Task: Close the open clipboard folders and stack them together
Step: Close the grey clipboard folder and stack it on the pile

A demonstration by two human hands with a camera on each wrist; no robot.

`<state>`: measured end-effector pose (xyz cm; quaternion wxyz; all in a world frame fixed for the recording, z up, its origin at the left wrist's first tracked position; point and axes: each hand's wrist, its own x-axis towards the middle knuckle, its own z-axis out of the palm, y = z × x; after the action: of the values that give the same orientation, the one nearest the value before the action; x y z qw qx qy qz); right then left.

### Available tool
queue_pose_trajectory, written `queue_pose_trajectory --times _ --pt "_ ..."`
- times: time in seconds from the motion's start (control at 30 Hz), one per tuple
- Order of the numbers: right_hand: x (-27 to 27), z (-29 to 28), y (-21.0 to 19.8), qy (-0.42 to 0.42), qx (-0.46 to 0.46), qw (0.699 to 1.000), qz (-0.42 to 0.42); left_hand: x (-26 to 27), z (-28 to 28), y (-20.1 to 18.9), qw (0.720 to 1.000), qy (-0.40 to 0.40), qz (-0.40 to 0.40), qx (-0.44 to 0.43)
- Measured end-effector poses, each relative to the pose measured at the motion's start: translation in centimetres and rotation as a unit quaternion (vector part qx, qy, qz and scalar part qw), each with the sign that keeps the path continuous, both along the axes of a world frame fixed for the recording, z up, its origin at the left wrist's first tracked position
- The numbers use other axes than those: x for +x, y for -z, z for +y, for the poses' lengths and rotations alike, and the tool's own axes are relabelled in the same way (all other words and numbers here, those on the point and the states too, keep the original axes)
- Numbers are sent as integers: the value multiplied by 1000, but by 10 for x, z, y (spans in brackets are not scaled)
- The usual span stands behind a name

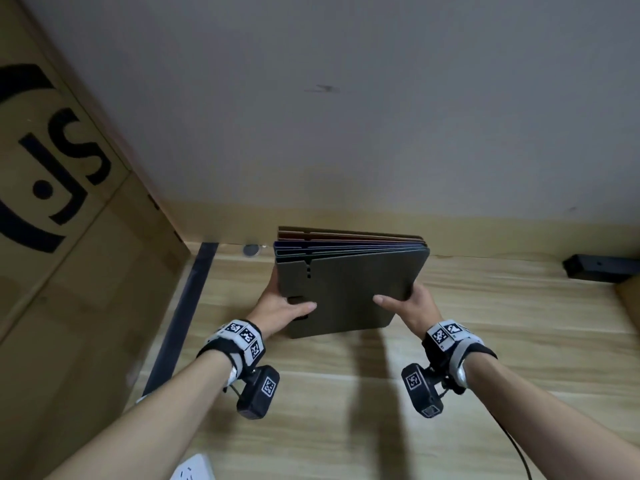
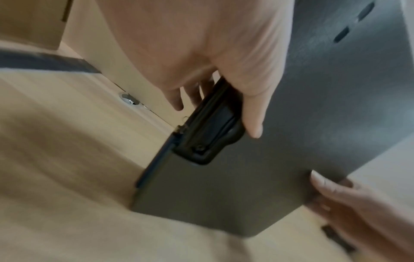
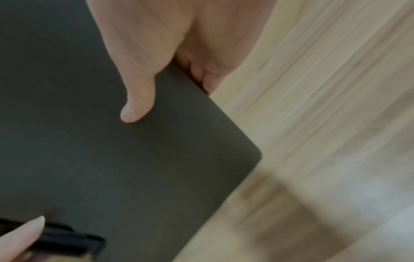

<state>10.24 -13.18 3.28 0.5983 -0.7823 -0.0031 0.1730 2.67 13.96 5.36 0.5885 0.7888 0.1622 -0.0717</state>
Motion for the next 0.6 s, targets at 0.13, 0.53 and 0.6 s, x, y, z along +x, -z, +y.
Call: queue_pose_trajectory --times 0.13,0.53,0.6 --pt "-2 9 8 24 -13 999 20 -6 14 7 998 31 4 62" --pt "5 159 88 -81 -204 971 96 0 135 37 984 -74 141 81" --pt "8 185 95 -104 -249 956 111 5 156 56 976 -107 173 71"
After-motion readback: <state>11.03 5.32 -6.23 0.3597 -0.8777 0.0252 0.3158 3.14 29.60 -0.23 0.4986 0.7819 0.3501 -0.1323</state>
